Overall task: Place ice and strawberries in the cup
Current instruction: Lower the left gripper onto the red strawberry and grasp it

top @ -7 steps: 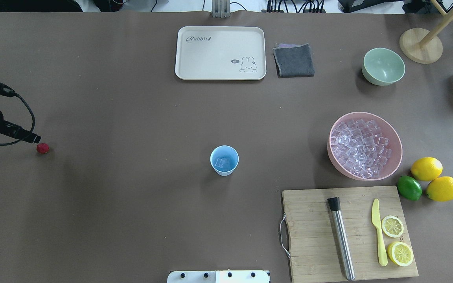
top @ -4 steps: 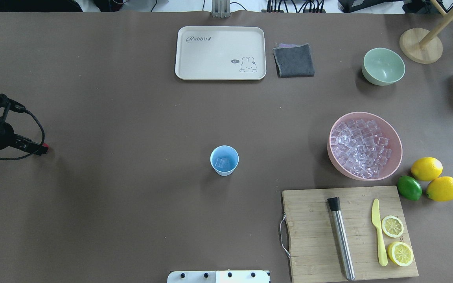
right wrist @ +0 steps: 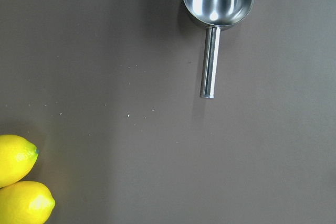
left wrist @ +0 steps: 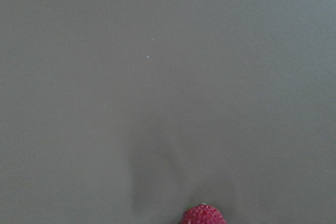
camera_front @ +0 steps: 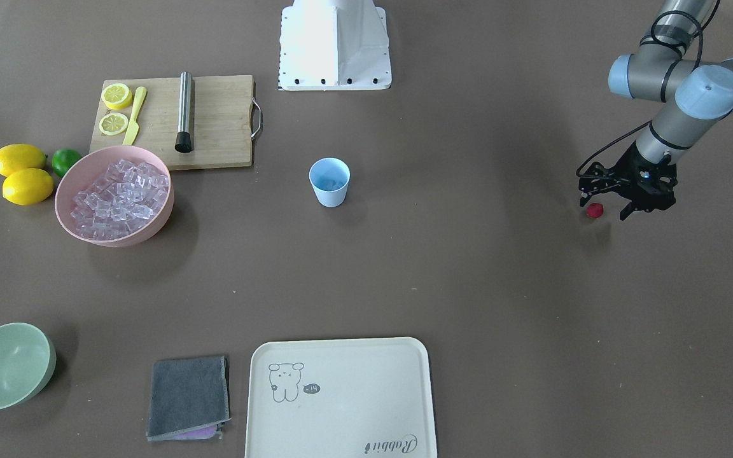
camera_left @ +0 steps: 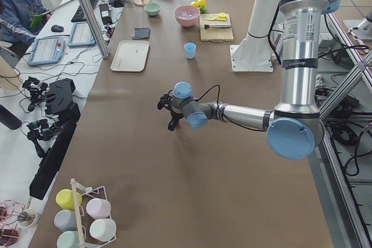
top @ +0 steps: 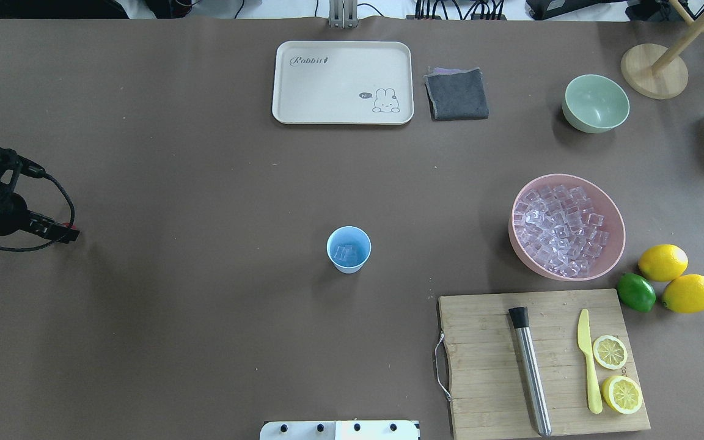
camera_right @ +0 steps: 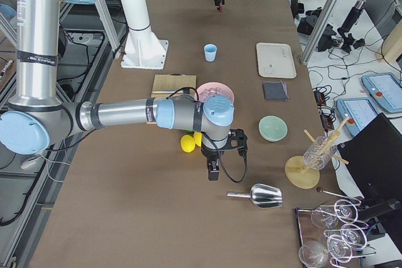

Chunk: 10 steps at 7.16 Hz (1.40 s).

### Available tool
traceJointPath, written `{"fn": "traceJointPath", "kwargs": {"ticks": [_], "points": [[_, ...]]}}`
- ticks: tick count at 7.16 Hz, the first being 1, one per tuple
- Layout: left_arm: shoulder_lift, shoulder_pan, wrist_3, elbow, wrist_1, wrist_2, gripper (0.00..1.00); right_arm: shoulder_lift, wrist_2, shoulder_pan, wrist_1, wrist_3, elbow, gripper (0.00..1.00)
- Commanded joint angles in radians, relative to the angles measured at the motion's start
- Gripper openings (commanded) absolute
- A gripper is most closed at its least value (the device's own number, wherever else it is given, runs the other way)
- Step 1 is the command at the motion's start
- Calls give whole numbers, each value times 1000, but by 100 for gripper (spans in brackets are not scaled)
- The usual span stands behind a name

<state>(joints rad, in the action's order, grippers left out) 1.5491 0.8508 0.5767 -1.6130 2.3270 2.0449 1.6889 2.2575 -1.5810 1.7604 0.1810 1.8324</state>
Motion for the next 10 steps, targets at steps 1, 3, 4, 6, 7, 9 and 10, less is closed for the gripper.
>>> {"fn": "traceJointPath", "kwargs": {"ticks": [1,3,4,6,7,9,10], "points": [[2,-16,0,2,0,0,86,2,-1,1,-1,0,-1,100],[3,-18,-1,2,0,-2,86,3,-1,1,-1,0,-1,100],[3,-19,0,2,0,-2,62,3,-1,1,-1,0,-1,100],[3,-19,2,1,0,0,0,2,-3,1,-1,0,-1,100],[6,-18,3,-34,-8,20,0,0,-3,1,-1,0,-1,100],[81,2,113,-65,-12,139,0,-3,-4,1,-1,0,-1,100],[179,-31,284,-65,-2,141,0,-3,-4,1,-1,0,-1,100]]}}
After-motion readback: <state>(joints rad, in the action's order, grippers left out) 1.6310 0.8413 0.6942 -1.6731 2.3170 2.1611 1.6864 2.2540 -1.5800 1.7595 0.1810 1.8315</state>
